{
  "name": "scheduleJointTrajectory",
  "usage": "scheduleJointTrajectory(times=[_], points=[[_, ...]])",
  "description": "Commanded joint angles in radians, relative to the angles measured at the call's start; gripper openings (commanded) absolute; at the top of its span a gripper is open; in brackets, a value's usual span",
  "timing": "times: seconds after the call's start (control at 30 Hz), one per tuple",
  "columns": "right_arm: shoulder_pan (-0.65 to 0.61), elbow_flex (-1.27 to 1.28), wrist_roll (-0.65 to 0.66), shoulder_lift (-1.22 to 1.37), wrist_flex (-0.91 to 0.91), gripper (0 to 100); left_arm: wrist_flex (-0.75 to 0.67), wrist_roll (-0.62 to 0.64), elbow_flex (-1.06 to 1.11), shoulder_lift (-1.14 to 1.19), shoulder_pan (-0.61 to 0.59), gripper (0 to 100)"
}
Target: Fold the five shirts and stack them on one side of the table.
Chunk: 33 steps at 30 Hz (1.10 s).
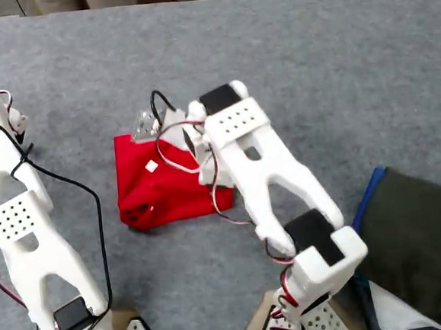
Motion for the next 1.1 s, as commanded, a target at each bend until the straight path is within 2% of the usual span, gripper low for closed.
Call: scheduleJointTrajectory(times=[0.0, 0.27, 0.43, 0.67, 0.8, 0.93, 1.07], points=[[0.025, 0.128, 0.012, -0.087, -0.087, 1.6, -0.008, -0.015, -0.037, -0.016, 0.020, 4], [0.122, 0.262, 0.052, -0.108, -0.176, 1.6, -0.008, -0.017, -0.037, -0.015, 0.020, 4], [0.114, 0.265, 0.068, -0.108, -0.180, 2.2, -0.008, -0.017, -0.048, 0.008, 0.023, 4], [0.107, 0.283, 0.135, -0.110, -0.130, 16.0, -0.011, -0.017, -0.048, 0.010, 0.023, 4], [0.113, 0.278, 0.144, -0.174, -0.097, 17.9, -0.012, -0.017, -0.048, 0.010, 0.023, 4], [0.137, 0.162, 0.100, -0.234, -0.098, 17.8, -0.012, -0.017, -0.048, 0.010, 0.023, 4], [0.133, -0.076, 0.060, -0.094, -0.097, 17.8, -0.012, -0.017, -0.048, 0.010, 0.023, 4]])
